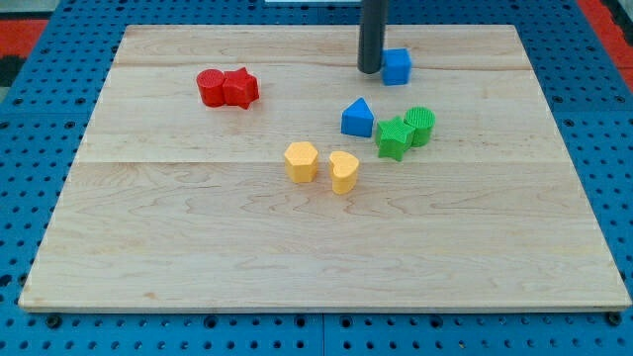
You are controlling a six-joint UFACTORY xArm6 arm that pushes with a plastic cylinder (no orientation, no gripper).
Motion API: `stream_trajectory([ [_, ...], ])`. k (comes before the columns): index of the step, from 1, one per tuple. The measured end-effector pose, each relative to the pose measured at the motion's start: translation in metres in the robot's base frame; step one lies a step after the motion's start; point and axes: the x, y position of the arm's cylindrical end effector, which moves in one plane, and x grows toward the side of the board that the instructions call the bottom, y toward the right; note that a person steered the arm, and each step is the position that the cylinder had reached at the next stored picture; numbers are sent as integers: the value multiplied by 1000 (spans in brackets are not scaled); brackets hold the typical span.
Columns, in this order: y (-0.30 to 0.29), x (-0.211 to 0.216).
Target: Place triangle to the top left of blue cube
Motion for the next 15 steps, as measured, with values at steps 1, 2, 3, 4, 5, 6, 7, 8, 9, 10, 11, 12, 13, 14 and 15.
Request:
stream_trajectory([
  [1,-4,28],
  [2,15,68],
  [3,9,79],
  [4,0,95],
  [5,-37,105],
  [6,-62,123],
  [7,-79,148],
  [8,-138,148],
  [9,-147,123],
  [10,-130,92],
  [11,-77,78],
  [12,-70,50],
  [13,-81,56],
  [14,-106,57],
  [15,-109,20],
])
